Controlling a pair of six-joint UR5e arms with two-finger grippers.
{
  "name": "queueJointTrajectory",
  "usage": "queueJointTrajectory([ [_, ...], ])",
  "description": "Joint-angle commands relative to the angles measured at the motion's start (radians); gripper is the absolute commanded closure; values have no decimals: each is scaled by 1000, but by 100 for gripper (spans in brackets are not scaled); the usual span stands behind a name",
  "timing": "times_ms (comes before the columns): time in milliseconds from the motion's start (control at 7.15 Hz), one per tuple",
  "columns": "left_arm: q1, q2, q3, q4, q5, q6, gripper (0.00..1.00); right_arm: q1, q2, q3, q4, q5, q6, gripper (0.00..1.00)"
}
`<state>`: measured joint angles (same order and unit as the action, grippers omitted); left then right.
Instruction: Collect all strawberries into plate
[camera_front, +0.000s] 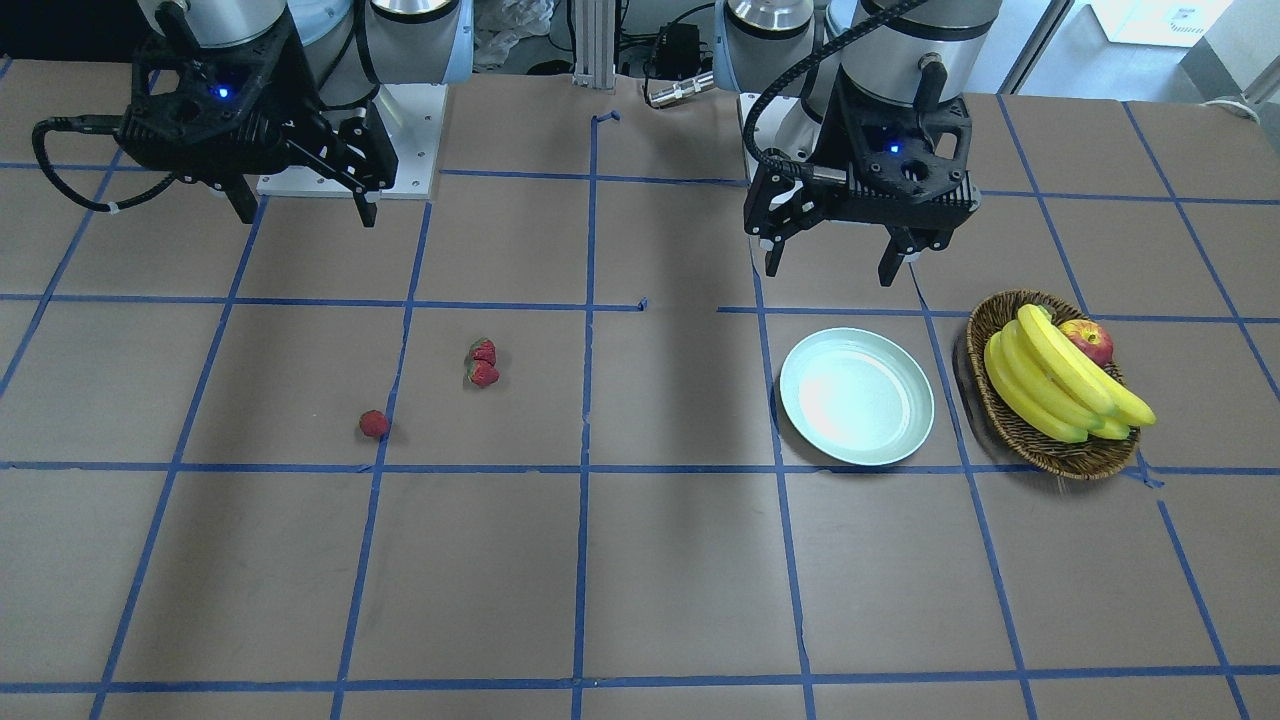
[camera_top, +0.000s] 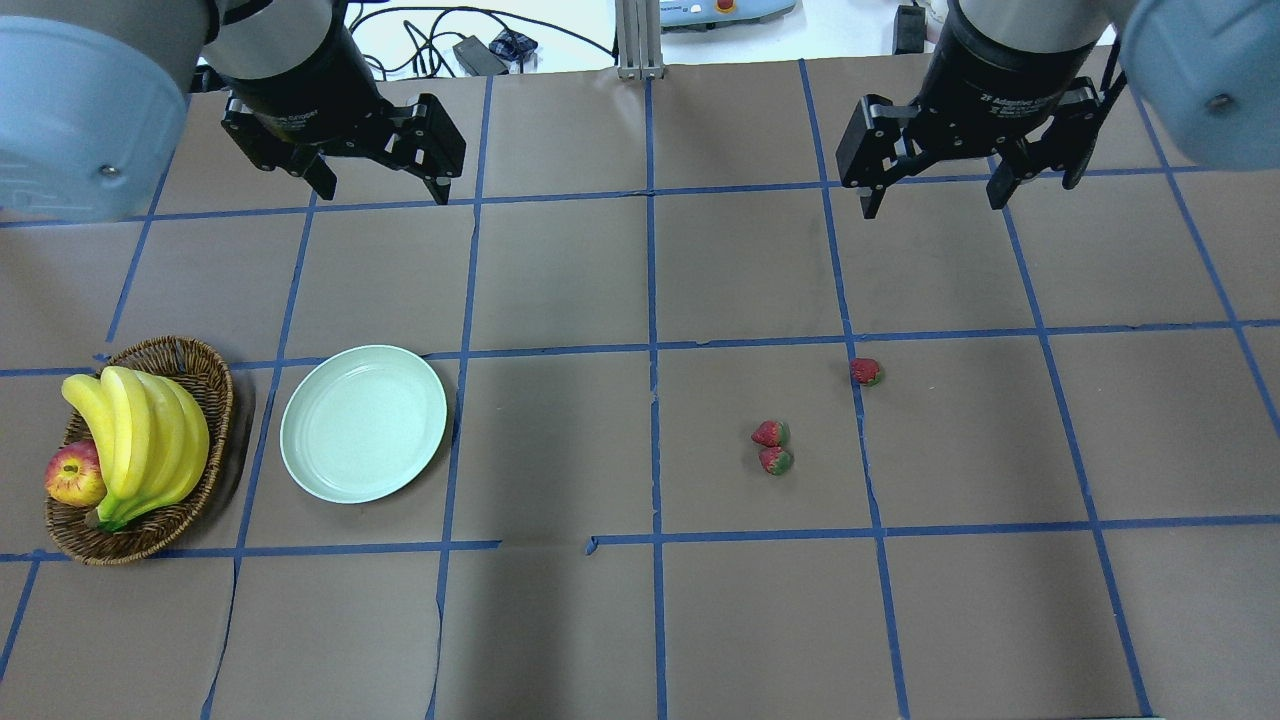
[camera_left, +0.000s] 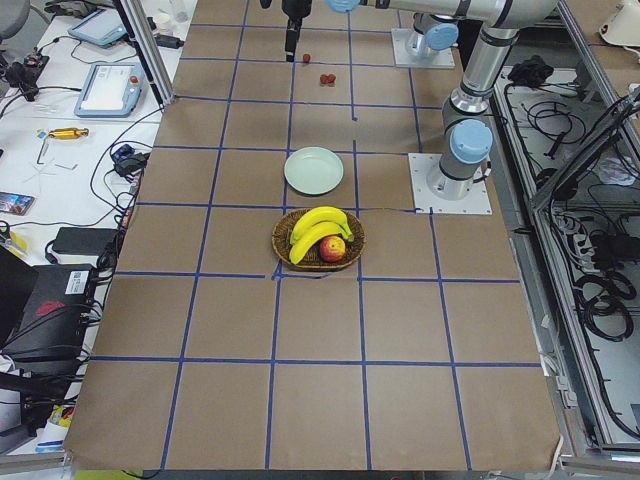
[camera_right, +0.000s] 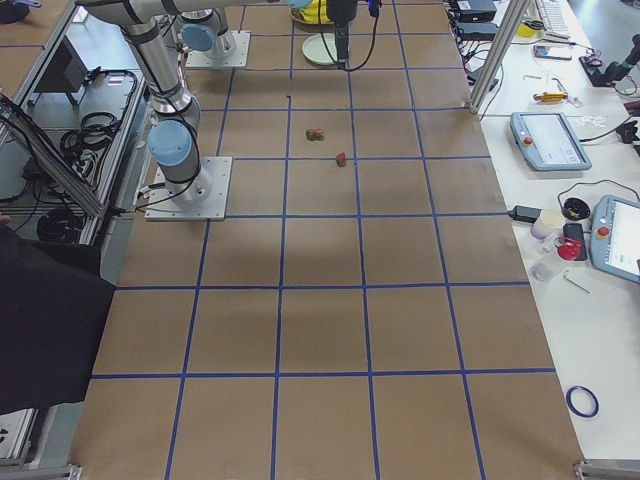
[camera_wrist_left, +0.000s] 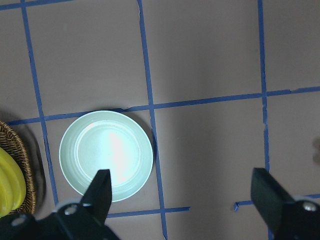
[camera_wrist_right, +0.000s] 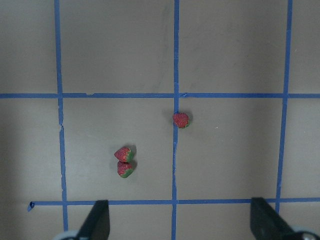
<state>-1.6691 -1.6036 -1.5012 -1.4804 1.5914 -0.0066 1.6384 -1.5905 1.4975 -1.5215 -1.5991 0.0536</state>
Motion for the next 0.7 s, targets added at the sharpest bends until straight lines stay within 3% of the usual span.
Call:
queueJointTrajectory([
  [0,-6,-9,-7,-1,-2,-3,0,3,-8,3,-35,5,-8,0],
  [559,-6,1,-27,26,-5,-13,0,4,-8,13,-40,5,-1,0],
])
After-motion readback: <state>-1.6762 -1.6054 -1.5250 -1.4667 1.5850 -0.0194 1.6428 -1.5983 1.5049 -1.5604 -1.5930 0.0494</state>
